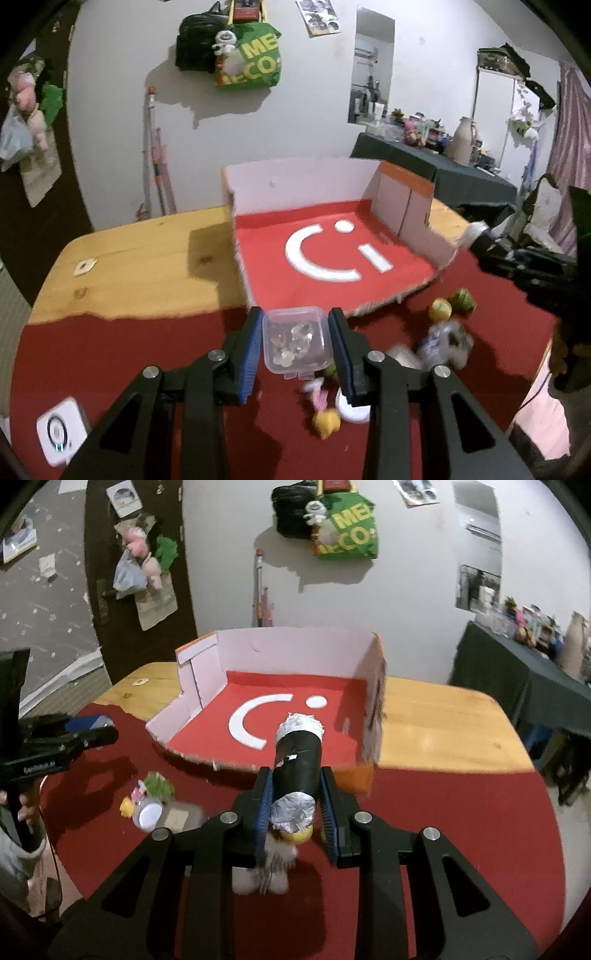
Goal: Organize objects
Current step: 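Carry both items into the cardboard box and open both grippers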
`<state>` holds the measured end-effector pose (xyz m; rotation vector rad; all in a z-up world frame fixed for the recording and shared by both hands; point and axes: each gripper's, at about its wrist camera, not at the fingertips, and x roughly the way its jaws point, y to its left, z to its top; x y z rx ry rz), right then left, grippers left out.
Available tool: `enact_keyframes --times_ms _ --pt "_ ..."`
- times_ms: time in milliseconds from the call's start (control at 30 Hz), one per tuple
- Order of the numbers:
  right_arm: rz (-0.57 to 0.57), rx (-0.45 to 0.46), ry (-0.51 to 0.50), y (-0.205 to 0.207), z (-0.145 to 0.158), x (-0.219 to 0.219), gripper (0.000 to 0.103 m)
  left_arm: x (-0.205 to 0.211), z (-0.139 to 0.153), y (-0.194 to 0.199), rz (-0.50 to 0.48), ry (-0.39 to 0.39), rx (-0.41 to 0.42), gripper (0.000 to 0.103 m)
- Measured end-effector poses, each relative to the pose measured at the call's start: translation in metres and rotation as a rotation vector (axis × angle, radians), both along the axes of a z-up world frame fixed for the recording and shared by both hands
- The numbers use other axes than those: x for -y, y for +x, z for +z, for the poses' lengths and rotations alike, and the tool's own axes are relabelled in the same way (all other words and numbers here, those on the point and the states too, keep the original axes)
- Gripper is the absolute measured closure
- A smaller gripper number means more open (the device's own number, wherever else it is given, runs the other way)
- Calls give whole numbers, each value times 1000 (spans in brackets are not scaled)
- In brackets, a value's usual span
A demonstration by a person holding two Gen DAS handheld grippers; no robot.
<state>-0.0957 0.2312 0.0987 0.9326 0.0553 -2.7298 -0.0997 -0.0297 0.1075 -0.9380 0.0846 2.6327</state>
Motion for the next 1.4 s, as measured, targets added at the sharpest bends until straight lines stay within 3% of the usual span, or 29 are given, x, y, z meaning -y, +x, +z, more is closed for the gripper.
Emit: enact_keyframes --times_ms 133,267,667,933,1400 --pt "28 69 11 -35 1 4 79 -9 8 -31 -26 -14 29 66" --pt "47 168 35 -76 -9 5 79 -17 -1 -67 -69 -15 110 66" --pt "84 431 105 -140 -46 -2 79 -43 -43 -125 -154 -166 259 66" --pt "113 471 179 -140 -54 3 79 -54 -61 -128 -201 -261 290 66" --pt "126 458 258 -134 -57 6 79 -58 -64 -125 -210 -284 281 65"
